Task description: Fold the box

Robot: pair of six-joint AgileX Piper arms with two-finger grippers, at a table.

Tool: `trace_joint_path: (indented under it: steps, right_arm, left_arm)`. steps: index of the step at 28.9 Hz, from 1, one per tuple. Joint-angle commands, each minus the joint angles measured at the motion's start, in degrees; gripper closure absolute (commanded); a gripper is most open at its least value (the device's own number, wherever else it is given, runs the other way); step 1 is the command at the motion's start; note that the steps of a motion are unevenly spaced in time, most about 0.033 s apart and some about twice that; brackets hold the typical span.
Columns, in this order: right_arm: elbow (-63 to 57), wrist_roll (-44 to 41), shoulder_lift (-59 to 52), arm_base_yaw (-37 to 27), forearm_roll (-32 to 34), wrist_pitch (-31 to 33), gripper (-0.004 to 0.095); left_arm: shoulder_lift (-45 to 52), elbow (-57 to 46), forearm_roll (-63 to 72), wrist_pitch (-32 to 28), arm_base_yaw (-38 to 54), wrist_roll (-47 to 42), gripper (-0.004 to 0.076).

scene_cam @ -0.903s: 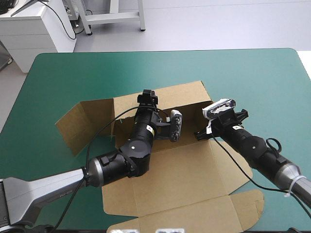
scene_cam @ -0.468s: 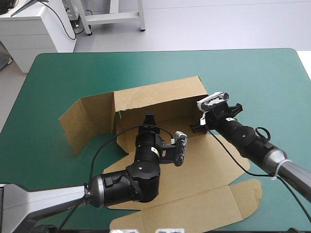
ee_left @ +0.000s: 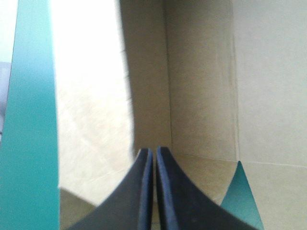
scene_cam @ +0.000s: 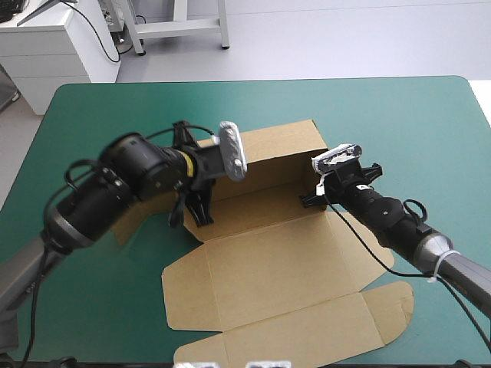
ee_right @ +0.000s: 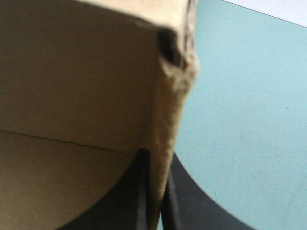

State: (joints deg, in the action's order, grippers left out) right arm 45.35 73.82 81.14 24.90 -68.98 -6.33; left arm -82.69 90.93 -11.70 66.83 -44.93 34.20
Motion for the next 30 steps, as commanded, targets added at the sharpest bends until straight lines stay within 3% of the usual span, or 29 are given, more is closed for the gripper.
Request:
trace_joint_path:
  steps: [1, 9, 17, 26, 29, 30]
  right_arm:
    - [1.2, 0.0, -0.4, 0.1, 0.6, 1.9, 0.0929]
    - [1.1, 0.0, -0.4, 0.1, 0.3, 1.9, 0.0929]
    - [1.1, 0.0, -0.2, 0.1, -0.7, 1.8, 0.0929]
    - [2.6, 0.0, 0.8, -0.2, -1.3, 3.7, 0.0929]
    - [5.6, -2.4, 0.8, -2.8, -1.0, 10.9, 0.0927]
    - [7.5, -6.5, 0.8, -5.7, 1.9, 15.9, 0.0927]
  left_arm:
    - [2.2, 5.0, 8.4, -0.5, 12.4, 1.2, 0.0726]
    - [2.6, 3.4, 25.0, 2.3, 45.6, -4.0, 0.0731]
    - [2.6, -1.7, 41.9, 1.7, 71.2, -4.0, 0.0731]
    - [2.6, -14.8, 49.0, -3.5, 75.4, -1.2, 0.0731]
    - [2.6, -16.1, 49.0, -4.7, 75.4, -1.2, 0.0731]
    - [2.6, -16.3, 49.0, -4.9, 75.4, -1.2, 0.0731]
